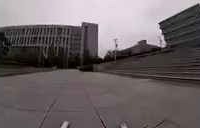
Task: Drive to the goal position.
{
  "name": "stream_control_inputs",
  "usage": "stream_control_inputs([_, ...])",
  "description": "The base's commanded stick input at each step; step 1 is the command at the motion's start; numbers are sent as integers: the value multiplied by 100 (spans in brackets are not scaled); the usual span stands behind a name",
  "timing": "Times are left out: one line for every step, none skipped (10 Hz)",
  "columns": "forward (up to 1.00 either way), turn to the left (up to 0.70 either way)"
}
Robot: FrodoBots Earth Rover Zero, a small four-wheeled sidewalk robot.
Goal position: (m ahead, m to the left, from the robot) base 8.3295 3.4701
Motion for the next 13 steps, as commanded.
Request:
stream_control_inputs([70, 21])
stream_control_inputs([70, 13])
stream_control_inputs([70, 5])
stream_control_inputs([70, 0])
stream_control_inputs([70, 0])
stream_control_inputs([70, 0])
stream_control_inputs([70, 0])
stream_control_inputs([70, 0])
stream_control_inputs([70, 0])
stream_control_inputs([70, 0])
stream_control_inputs([70, 0])
stream_control_inputs([70, 0])
stream_control_inputs([70, 0])
